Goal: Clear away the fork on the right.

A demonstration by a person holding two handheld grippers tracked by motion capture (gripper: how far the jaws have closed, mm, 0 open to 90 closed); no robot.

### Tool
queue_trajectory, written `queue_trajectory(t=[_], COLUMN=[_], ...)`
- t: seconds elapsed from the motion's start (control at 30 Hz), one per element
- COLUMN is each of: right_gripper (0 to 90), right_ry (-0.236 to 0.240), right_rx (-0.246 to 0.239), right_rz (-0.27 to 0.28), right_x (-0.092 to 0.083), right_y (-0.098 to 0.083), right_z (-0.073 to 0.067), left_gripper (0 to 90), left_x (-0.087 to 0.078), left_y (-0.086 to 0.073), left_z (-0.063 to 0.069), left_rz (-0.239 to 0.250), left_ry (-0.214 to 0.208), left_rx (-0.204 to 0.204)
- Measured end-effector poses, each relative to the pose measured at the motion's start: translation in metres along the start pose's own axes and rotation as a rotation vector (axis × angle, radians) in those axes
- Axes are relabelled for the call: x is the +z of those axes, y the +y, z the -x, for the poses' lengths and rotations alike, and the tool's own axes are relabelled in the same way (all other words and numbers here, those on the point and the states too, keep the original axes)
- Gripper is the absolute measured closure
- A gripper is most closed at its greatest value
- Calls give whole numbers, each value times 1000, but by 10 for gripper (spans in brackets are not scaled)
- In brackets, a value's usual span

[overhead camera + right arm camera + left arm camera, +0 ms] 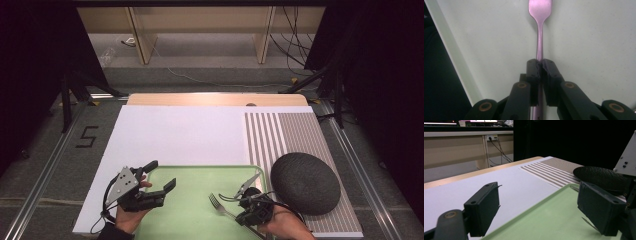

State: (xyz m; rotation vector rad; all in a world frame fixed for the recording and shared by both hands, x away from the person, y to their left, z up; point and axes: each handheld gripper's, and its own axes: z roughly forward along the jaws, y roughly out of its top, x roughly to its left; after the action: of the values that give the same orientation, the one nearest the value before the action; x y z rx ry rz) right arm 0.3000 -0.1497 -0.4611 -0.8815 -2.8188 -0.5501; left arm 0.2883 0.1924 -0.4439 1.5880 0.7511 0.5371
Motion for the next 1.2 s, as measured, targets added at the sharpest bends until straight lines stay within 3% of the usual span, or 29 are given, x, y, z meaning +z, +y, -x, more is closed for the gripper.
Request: queue_trajectory(t=[0.43, 0.5, 0.67, 0.73, 0.8, 0.93, 1.03, 1.2], right_gripper=[819, 699, 451, 401, 393, 452, 579, 784], right_ry=[-35, -42, -42, -45, -47, -69, -72, -83], right_rx=[-9, -7, -40, -67, -86, -125, -149, -208], right_rz=[-26, -22, 88, 154, 187, 210, 219, 171], right_x=[5, 4, -3, -5, -5, -1, 2, 10], right_y=[2, 2, 5, 7, 7, 8, 8, 9], right_z=[-4, -5, -8, -11, -14, -19, -22, -28], left_gripper=[176, 176, 176, 176, 176, 176, 176, 176], left_x=[0, 0, 0, 0, 0, 0, 0, 0], left_y=[0, 0, 0, 0, 0, 0, 0, 0], left_z=[0, 0, 0, 0, 0, 0, 0, 0], left_rz=[0, 1, 0, -1, 0, -1, -1, -1], left_ry=[0, 0, 0, -1, -1, 0, 0, 0], left_rx=[1, -1, 0, 0, 0, 0, 0, 1])
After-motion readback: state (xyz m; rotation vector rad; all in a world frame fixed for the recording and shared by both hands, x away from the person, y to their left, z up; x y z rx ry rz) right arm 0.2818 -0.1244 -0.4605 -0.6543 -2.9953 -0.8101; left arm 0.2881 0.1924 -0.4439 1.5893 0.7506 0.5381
